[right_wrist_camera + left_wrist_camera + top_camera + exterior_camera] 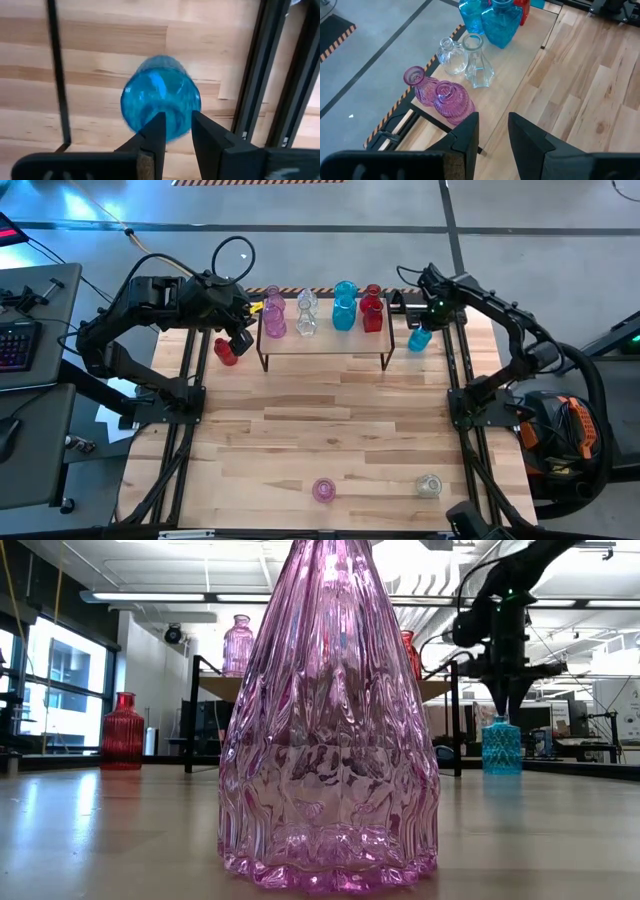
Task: Sort vases onto shelf
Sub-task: Put the blue vase on the shelf aligned with the other blue vases
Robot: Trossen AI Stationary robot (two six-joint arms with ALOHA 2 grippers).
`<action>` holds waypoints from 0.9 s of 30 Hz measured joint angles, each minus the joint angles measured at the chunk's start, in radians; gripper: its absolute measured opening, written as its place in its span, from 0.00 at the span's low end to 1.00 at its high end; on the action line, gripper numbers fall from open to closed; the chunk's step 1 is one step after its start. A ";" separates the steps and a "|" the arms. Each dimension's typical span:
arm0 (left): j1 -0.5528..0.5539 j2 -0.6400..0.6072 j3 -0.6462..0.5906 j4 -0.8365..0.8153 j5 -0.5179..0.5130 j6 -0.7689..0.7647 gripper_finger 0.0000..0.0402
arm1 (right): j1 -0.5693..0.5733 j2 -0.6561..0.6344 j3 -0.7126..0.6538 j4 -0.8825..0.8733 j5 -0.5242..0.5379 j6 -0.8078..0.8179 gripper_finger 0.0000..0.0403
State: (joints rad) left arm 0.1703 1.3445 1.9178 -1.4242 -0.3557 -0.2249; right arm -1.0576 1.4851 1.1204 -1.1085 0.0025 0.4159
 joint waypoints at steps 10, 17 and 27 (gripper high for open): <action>0.000 0.000 0.000 0.004 0.000 0.000 0.24 | -0.003 0.001 -0.005 0.022 0.005 0.013 0.08; 0.000 0.000 0.000 0.004 0.001 0.000 0.24 | -0.003 0.000 -0.005 0.022 0.005 0.013 0.02; 0.000 0.000 0.000 0.004 0.001 -0.007 0.24 | -0.003 0.000 -0.004 0.015 0.005 0.002 0.00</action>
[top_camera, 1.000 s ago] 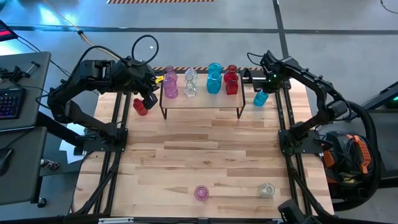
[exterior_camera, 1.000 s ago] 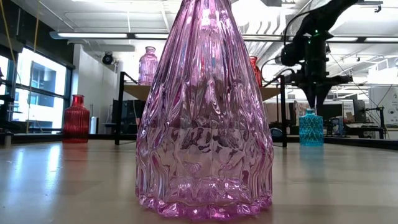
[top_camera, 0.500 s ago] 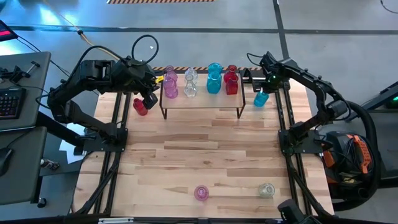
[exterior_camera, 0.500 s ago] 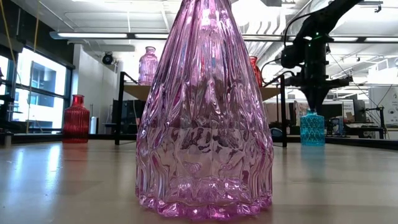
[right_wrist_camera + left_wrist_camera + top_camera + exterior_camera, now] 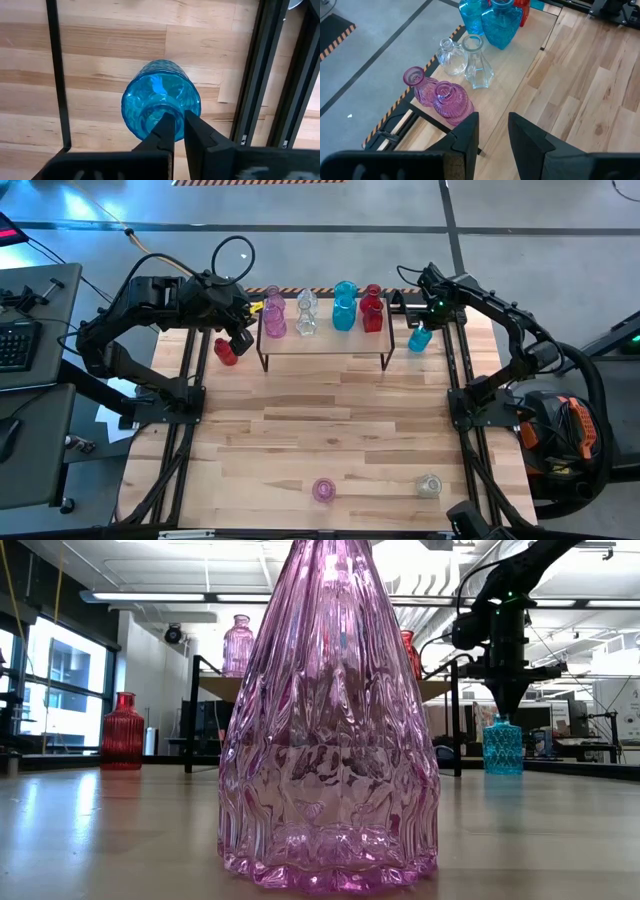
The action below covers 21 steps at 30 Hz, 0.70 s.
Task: Sort vases onto shelf
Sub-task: Put the blue vase on the shelf aligned with the other blue vases
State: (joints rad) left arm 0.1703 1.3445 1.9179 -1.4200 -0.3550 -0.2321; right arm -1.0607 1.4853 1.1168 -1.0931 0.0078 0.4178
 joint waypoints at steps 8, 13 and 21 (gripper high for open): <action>0.000 0.000 0.000 0.003 0.000 -0.001 0.24 | 0.001 -0.018 0.000 -0.027 -0.014 -0.018 0.00; 0.000 0.000 0.000 0.004 0.000 -0.001 0.24 | 0.001 -0.079 0.000 -0.026 -0.033 -0.024 0.00; 0.000 0.000 0.000 0.022 0.000 -0.001 0.24 | 0.001 -0.187 0.000 -0.059 -0.089 -0.014 0.00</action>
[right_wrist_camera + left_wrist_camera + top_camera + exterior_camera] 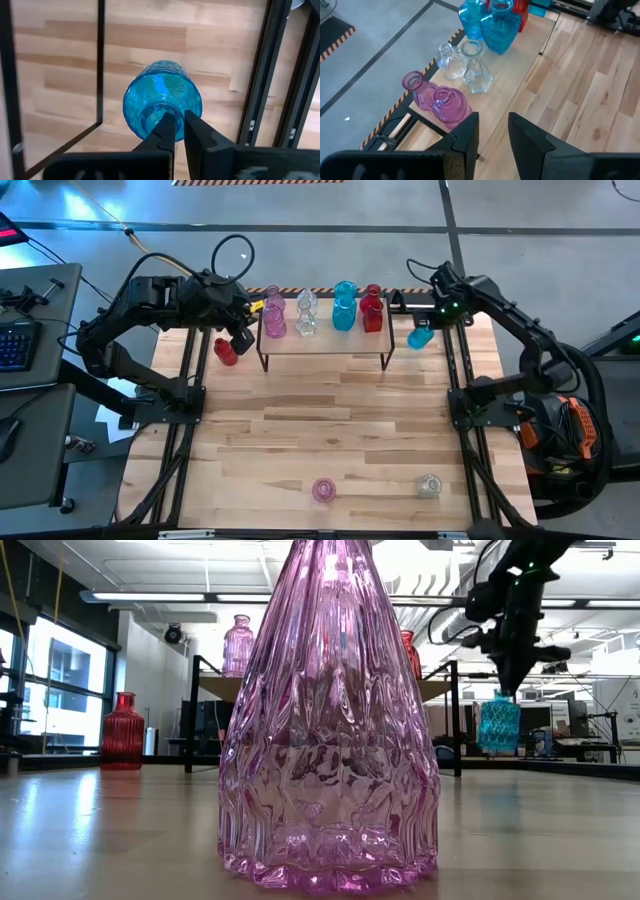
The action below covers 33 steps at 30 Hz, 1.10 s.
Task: Sort vases onto shelf
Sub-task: Put the blue vase on the shelf aligned with the other blue vases
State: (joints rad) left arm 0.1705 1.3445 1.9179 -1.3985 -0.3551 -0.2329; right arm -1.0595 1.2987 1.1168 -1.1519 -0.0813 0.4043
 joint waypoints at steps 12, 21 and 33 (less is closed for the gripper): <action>0.000 0.000 0.000 0.014 0.000 -0.001 0.24 | 0.082 -0.107 0.000 -0.186 0.002 0.031 0.00; 0.000 0.000 0.000 0.014 0.000 -0.003 0.24 | 0.215 -0.193 0.000 -0.269 0.002 0.143 0.00; 0.000 0.000 0.000 0.005 0.005 -0.001 0.24 | 0.511 -0.260 0.000 -0.308 -0.005 0.479 0.00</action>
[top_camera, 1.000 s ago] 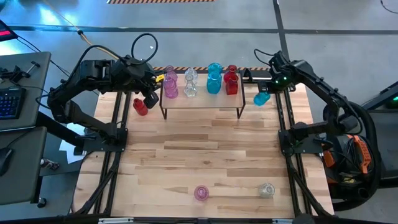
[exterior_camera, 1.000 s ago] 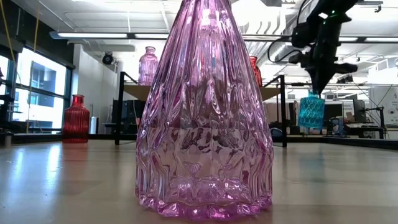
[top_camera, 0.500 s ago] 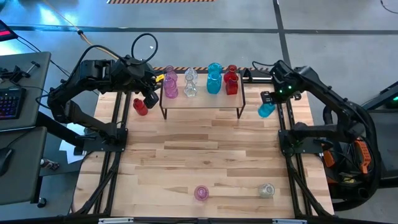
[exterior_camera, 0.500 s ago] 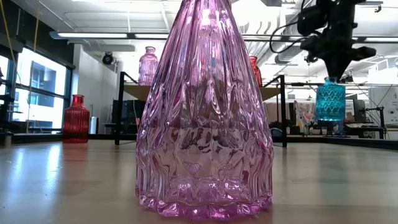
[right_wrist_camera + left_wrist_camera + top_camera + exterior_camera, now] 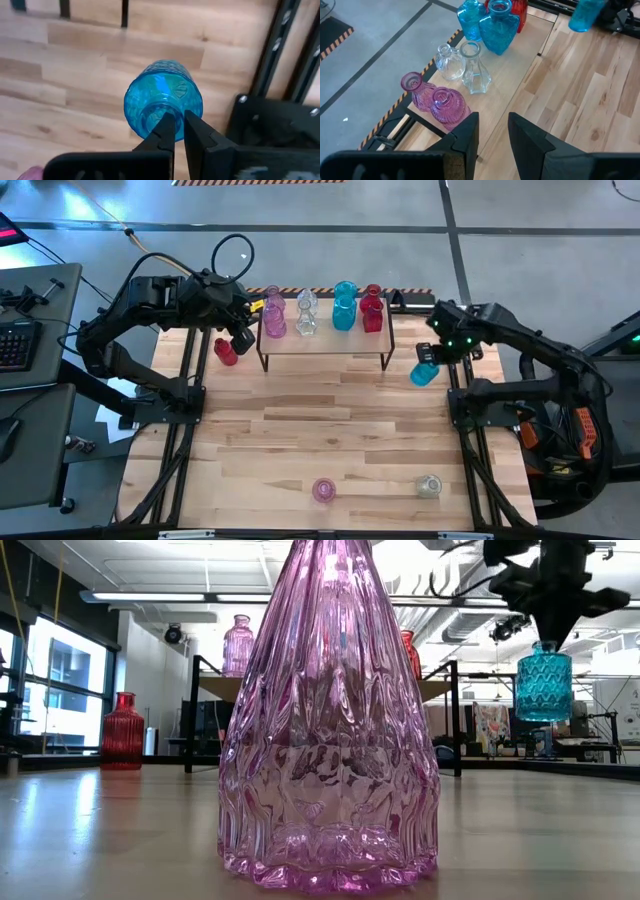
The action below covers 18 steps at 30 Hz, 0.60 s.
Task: Sort vases onto shelf
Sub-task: Put the blue vase on the shelf aligned with the other blue vases
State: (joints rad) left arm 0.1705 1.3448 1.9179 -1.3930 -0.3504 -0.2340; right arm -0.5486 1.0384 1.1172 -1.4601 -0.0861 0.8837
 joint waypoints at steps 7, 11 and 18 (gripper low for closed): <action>0.000 0.000 0.000 -0.002 0.000 0.000 0.24 | 0.227 0.002 0.000 0.034 -0.028 0.253 0.00; 0.000 0.000 0.000 -0.002 0.028 0.001 0.24 | 0.358 0.002 0.000 0.092 -0.011 0.398 0.00; -0.001 0.000 0.000 -0.002 0.063 0.002 0.24 | 0.560 0.007 0.000 0.194 0.037 0.612 0.00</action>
State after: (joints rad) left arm 0.1699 1.3449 1.9179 -1.3952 -0.2875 -0.2319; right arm 0.0115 1.0455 1.1172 -1.2666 -0.0492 1.4960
